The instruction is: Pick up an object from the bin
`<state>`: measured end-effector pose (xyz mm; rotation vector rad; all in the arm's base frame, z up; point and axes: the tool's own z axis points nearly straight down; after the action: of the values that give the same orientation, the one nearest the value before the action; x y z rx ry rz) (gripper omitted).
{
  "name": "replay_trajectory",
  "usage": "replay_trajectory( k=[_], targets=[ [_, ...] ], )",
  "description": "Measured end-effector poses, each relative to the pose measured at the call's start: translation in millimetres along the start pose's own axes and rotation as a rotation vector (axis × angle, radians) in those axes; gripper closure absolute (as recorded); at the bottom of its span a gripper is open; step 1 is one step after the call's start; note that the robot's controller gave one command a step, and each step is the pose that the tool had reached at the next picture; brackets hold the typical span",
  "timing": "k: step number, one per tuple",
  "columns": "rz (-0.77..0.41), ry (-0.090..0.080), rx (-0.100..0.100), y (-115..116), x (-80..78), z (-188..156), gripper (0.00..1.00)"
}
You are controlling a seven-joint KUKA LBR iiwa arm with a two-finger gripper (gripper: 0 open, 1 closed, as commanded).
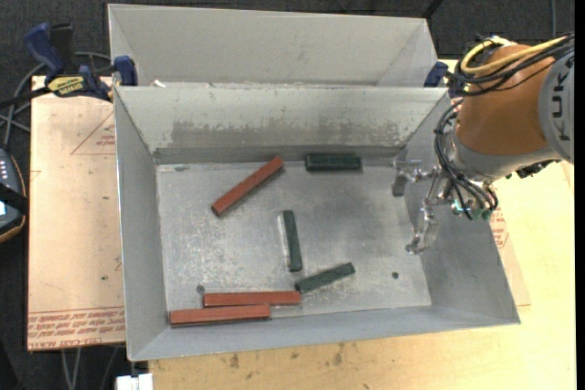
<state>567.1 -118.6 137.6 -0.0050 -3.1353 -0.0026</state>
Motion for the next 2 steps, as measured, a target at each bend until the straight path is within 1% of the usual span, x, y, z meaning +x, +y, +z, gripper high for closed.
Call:
replay_trajectory(
  k=[1, 2],
  targets=[
    [0.024, 0.002, -0.004, 89, 56.4, 43, 0.00],
    [-0.091, -0.008, 0.001, 106, 65.9, 68, 0.00]
  ],
)
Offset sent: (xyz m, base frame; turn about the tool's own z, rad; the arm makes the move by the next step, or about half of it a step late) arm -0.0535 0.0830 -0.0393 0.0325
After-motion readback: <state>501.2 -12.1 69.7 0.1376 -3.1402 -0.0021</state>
